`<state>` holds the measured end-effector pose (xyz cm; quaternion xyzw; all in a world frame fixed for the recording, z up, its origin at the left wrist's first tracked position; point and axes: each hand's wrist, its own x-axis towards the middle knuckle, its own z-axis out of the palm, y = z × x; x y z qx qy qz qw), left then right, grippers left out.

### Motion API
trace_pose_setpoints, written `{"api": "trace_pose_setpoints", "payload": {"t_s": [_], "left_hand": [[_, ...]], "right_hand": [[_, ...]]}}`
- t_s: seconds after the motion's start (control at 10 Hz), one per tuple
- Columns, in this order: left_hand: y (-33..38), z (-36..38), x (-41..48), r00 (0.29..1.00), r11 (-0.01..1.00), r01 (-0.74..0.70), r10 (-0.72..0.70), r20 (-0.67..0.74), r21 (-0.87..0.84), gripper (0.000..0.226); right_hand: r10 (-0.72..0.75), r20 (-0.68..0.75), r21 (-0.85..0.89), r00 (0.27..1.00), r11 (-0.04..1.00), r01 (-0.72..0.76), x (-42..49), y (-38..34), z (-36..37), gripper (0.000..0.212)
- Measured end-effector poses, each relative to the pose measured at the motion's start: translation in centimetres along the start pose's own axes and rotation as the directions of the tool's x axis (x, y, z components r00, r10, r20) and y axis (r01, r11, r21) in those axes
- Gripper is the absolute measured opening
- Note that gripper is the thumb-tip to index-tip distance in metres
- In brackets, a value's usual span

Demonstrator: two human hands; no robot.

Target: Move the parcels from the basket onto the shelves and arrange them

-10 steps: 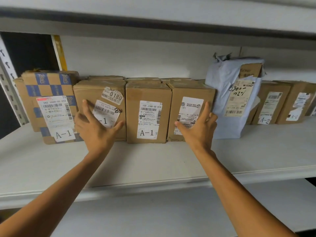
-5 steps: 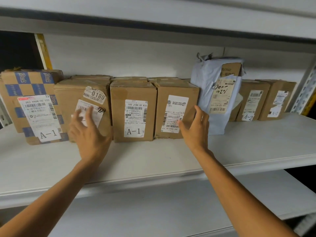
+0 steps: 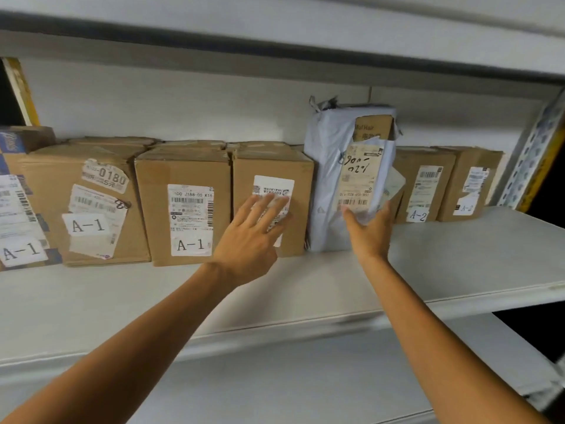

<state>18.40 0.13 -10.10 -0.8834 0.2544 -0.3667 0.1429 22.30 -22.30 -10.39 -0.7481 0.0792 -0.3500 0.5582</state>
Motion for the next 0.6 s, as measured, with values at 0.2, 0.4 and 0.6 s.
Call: {"api": "trace_pose_setpoints", "payload": {"t_s": [0.2, 0.4, 0.6], "left_hand": [[0.6, 0.6, 0.1, 0.998, 0.995, 0.067, -0.066, -0.016, 0.080, 0.075], [1.7, -0.1, 0.3, 0.991, 0.993, 0.117, -0.118, 0.060, 0.029, 0.080], [3.3, -2.4, 0.2, 0.959, 0.976, 0.201, -0.179, 0.221, -0.079, 0.066]], "right_hand": [[0.061, 0.191, -0.116, 0.980, 0.993, -0.039, 1.1, 2.6, 0.1, 0.046], [0.044, 0.300, -0.148, 0.953, 0.989, 0.001, 2.3, 2.8, -0.6, 0.045], [0.029, 0.483, -0.087, 0.875, 0.996, 0.015, 1.8, 1.7, -3.9, 0.054]]}}
